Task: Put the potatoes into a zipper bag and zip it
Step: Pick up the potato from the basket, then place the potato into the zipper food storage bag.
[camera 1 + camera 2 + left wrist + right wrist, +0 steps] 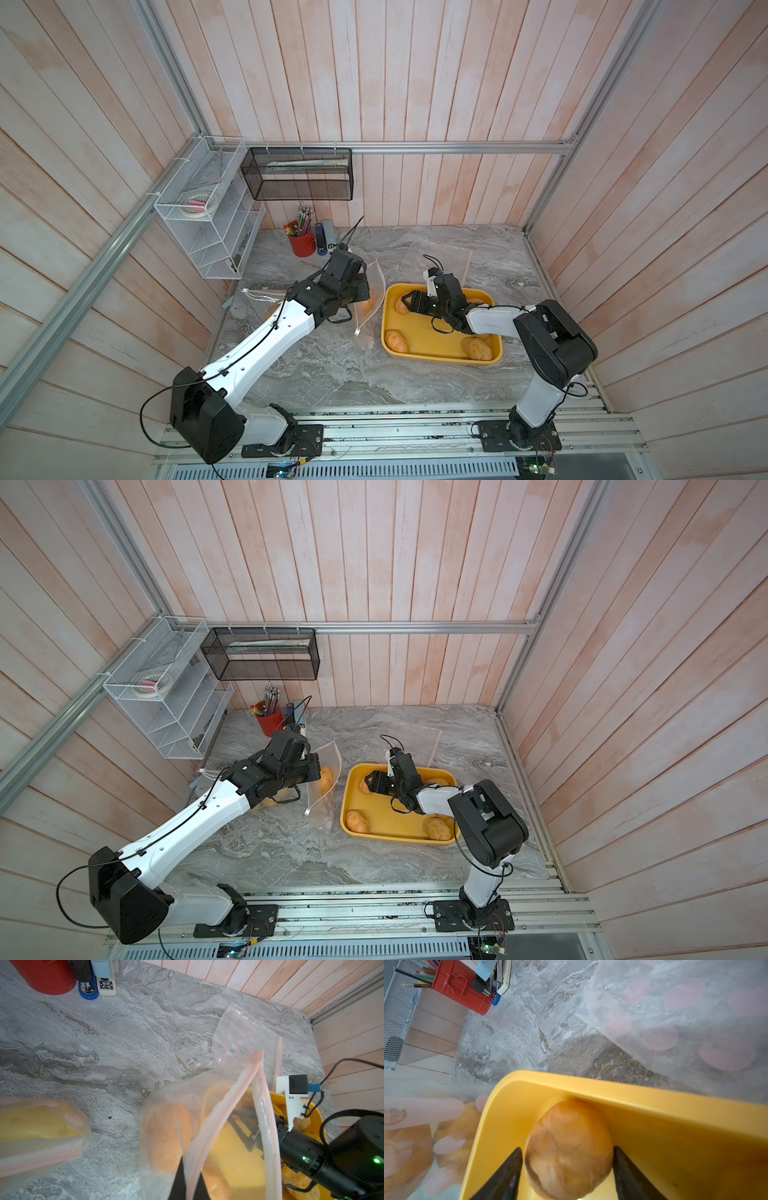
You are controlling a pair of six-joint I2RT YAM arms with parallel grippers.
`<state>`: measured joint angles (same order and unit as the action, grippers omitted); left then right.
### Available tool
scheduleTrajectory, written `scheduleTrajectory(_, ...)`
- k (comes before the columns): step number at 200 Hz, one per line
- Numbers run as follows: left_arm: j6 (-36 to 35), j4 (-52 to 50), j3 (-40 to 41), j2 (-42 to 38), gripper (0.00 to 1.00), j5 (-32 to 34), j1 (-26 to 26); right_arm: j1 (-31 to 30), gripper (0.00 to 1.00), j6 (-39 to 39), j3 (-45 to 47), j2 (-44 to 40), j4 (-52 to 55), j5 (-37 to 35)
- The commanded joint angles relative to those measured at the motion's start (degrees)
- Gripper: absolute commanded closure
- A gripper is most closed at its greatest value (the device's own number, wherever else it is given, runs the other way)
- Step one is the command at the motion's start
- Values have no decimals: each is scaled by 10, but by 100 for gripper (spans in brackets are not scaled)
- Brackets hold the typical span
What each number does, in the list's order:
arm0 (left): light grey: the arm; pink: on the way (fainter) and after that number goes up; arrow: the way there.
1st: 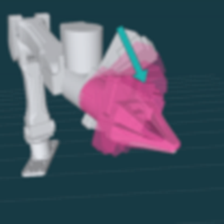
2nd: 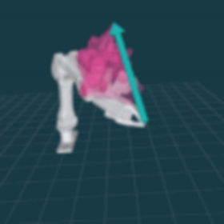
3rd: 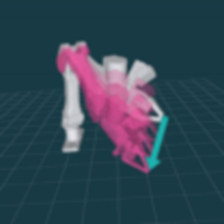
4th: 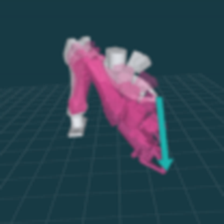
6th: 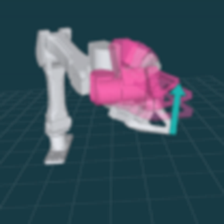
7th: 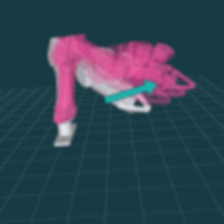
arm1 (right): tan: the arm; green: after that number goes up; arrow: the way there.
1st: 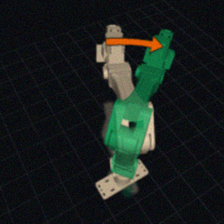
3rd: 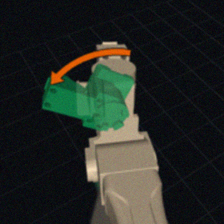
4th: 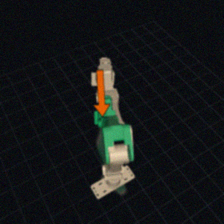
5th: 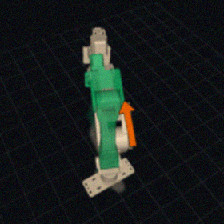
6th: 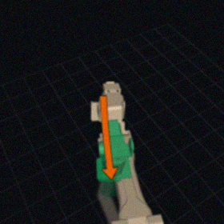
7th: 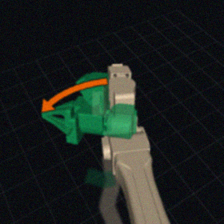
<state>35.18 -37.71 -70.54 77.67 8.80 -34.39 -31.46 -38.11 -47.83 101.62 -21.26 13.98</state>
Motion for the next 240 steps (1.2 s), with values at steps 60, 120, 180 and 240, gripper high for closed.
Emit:
scheduleTrajectory(60,0,11,9,-20,100,1,2,-3,70,2,13,-42,15,-5)
scheduleTrajectory(120,-2,14,10,-20,100,-3,3,-4,75,8,57,-165,41,-17)
scheduleTrajectory(180,-12,37,21,-23,100,-37,2,-56,81,23,65,-356,120,-69)
scheduleTrajectory(240,-11,44,24,-16,100,-47,2,-172,81,63,-8,-415,151,-115)
